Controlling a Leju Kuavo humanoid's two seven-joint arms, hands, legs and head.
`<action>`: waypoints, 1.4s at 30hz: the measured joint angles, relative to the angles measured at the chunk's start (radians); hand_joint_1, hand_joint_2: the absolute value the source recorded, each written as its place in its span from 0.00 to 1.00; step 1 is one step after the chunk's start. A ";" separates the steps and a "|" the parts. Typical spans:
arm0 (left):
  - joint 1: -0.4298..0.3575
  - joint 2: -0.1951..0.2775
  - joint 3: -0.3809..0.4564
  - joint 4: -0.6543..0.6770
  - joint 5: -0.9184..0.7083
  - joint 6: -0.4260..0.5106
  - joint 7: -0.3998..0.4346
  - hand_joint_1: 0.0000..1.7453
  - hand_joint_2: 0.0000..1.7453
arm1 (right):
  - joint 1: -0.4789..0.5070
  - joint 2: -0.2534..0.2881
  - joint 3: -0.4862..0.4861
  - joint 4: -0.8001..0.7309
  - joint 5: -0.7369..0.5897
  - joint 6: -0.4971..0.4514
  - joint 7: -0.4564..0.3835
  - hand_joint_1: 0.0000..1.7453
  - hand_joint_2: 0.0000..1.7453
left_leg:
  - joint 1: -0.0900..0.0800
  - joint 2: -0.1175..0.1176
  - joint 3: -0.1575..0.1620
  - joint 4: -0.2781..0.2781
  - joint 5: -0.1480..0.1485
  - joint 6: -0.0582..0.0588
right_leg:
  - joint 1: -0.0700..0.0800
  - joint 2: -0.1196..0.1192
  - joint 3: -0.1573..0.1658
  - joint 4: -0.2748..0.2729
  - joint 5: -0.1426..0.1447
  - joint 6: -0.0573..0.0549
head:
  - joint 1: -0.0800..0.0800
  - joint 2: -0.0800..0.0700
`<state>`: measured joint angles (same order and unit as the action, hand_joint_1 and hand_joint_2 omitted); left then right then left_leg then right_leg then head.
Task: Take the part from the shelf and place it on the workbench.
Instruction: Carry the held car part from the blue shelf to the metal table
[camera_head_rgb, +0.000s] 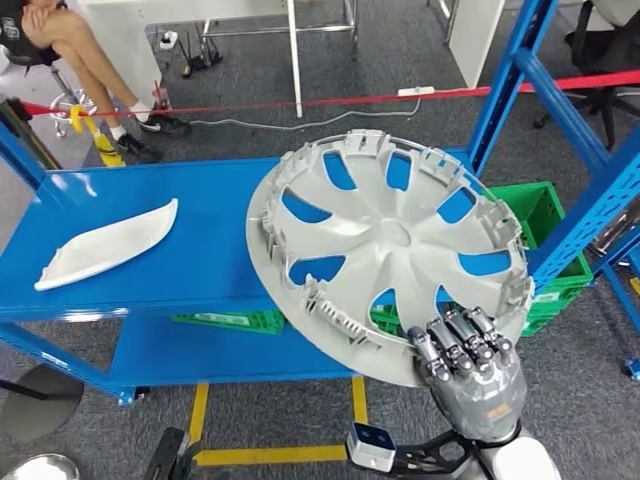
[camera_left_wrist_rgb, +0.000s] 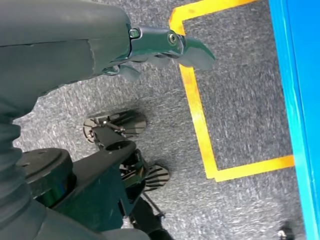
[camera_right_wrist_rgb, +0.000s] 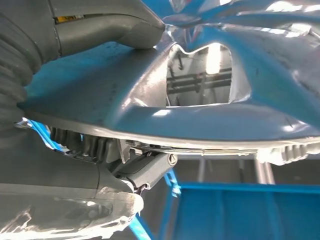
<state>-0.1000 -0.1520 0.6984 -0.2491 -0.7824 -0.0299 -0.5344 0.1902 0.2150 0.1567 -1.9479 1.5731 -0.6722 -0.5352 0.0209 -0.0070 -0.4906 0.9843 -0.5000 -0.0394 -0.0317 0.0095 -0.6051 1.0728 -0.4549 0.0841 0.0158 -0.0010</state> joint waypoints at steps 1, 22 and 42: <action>0.000 -0.002 -0.002 0.000 -0.001 0.002 0.000 0.00 1.00 | 0.005 0.000 0.000 -0.001 0.000 0.000 -0.002 1.00 1.00 | 0.000 -0.001 -0.005 0.004 -0.001 -0.005 | -0.001 0.001 -0.009 0.004 -0.002 -0.015 | -0.005 0.000; -0.011 -0.010 -0.030 0.000 -0.027 0.018 0.028 0.00 1.00 | 0.042 0.001 -0.017 -0.040 -0.001 0.000 -0.008 1.00 1.00 | -0.024 0.016 -0.050 0.005 0.036 0.062 | 0.022 0.002 -0.163 0.170 -0.069 -0.025 | -0.010 0.000; -0.053 -0.031 -0.104 -0.001 -0.074 0.025 0.067 0.00 1.00 | 0.105 0.073 -0.109 -0.151 -0.001 0.000 -0.086 1.00 1.00 | -0.021 -0.014 -0.085 0.186 -0.031 0.020 | 0.022 0.054 -0.052 -0.051 0.069 -0.065 | -0.015 0.000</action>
<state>-0.1535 -0.1829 0.5940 -0.2497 -0.8566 -0.0045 -0.4677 0.2949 0.2879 0.0481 -2.0991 1.5723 -0.6722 -0.6215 -0.0001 -0.0207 -0.5755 1.1704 -0.5309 -0.0194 -0.0094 0.0639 -0.6573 1.0221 -0.3858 0.0195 0.0013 -0.0011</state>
